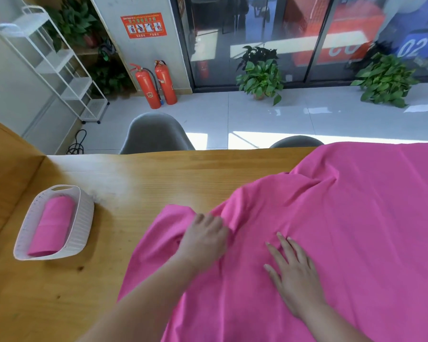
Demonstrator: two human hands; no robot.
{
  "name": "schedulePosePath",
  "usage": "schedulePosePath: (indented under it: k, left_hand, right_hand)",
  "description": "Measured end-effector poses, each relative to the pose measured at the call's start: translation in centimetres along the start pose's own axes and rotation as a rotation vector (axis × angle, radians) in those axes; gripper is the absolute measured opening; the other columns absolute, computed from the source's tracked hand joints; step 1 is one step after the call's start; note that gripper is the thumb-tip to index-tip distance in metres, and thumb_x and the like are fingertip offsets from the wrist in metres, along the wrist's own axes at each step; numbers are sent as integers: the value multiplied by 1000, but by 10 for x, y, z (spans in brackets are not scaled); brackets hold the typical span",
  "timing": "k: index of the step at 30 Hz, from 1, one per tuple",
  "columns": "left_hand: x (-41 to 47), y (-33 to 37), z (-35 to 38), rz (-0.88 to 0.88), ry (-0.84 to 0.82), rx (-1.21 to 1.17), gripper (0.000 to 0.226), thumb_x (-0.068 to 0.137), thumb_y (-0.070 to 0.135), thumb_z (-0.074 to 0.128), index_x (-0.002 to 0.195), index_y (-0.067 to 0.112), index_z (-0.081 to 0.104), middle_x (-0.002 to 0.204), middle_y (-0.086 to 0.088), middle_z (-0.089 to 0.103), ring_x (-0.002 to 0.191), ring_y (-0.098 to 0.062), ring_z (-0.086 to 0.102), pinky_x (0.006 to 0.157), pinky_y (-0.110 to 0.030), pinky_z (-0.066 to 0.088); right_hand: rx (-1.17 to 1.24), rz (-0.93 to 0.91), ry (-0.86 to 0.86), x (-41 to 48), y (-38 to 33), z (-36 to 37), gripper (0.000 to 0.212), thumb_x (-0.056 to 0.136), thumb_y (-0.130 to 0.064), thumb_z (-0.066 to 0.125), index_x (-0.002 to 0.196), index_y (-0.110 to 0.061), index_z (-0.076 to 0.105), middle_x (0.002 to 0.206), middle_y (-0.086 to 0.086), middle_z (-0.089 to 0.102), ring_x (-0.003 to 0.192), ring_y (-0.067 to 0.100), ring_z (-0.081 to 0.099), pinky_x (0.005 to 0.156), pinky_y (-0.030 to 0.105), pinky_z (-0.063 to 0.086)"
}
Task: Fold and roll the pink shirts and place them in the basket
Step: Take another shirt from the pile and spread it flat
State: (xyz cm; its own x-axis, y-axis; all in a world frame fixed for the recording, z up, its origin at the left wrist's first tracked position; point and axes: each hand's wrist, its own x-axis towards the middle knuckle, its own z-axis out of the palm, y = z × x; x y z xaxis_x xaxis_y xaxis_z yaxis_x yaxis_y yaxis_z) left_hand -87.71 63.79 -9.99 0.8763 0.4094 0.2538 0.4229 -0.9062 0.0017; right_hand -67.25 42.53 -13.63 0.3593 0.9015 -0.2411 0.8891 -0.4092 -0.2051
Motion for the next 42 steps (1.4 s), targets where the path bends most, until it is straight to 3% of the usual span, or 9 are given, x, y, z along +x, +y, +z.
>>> schedulePosePath:
  k: [3, 11, 19, 23, 25, 27, 31, 33, 42]
  left_hand:
    - [-54, 39, 19, -20, -116, -44, 19, 95, 40, 63, 98, 23, 70, 93, 1, 59, 77, -27, 55, 67, -42, 50]
    - [-15, 22, -4, -696, -203, -120, 53, 95, 13, 65, 142, 26, 43, 157, 1, 42, 97, -28, 72, 59, -38, 57]
    - [26, -26, -14, -756, -555, 11, 23, 96, 11, 55, 111, 20, 70, 112, -4, 72, 111, -29, 66, 87, -39, 49]
    - [41, -61, -29, -919, -48, 39, 14, 100, 15, 49, 102, 19, 62, 108, -4, 63, 103, -29, 55, 89, -43, 45]
    - [46, -77, -42, -841, 313, 5, 6, 103, 20, 55, 100, 16, 59, 118, -7, 58, 110, -32, 50, 100, -48, 42]
    - [42, -78, -47, -580, 355, -9, 8, 100, 20, 62, 102, 13, 62, 127, -10, 58, 120, -35, 50, 110, -53, 39]
    - [-16, -43, -6, -228, -302, -28, 47, 98, 53, 48, 130, 20, 61, 151, -10, 51, 139, -39, 48, 118, -58, 36]
    - [-48, -25, 15, -272, -474, -36, 64, 97, 66, 37, 147, 27, 50, 168, -7, 34, 155, -36, 31, 121, -61, 32]
    - [-37, -31, 13, -509, -328, -149, 68, 106, 64, 31, 164, 28, 28, 173, -6, 21, 162, -29, 11, 128, -52, 26]
  right_hand:
    - [17, 14, 35, 1, 0, 2, 65, 105, -69, 19, 158, -41, 44, 173, -7, 25, 158, 22, 23, 121, 45, 36]
    - [-22, 31, 63, 8, -2, -1, 63, 104, -69, 21, 150, -39, 53, 165, -4, 38, 150, 25, 33, 117, 47, 39]
    - [-44, 22, 33, 11, -5, -6, 65, 102, -72, 21, 152, -41, 49, 166, -6, 34, 149, 24, 32, 117, 46, 41]
    - [-64, -8, 32, 10, -2, -8, 68, 102, -72, 18, 157, -42, 44, 170, -6, 29, 151, 24, 30, 119, 44, 38]
    - [-66, -12, 35, 8, -1, -9, 68, 102, -72, 17, 157, -42, 42, 171, -7, 27, 153, 24, 28, 119, 44, 38]
    - [-59, -3, 46, 6, -4, -7, 69, 103, -72, 17, 158, -41, 42, 172, -7, 25, 154, 24, 27, 119, 45, 38]
    - [-63, 18, 50, 2, -13, -2, 74, 100, -74, 20, 161, -37, 40, 173, -2, 24, 156, 27, 26, 119, 48, 40]
    - [-76, 25, 56, 1, -16, 1, 75, 99, -74, 25, 161, -34, 42, 173, 1, 25, 156, 29, 28, 117, 49, 41]
    - [-130, 45, 61, 10, -19, -1, 71, 99, -70, 28, 150, -30, 58, 163, 5, 42, 147, 32, 39, 113, 52, 45]
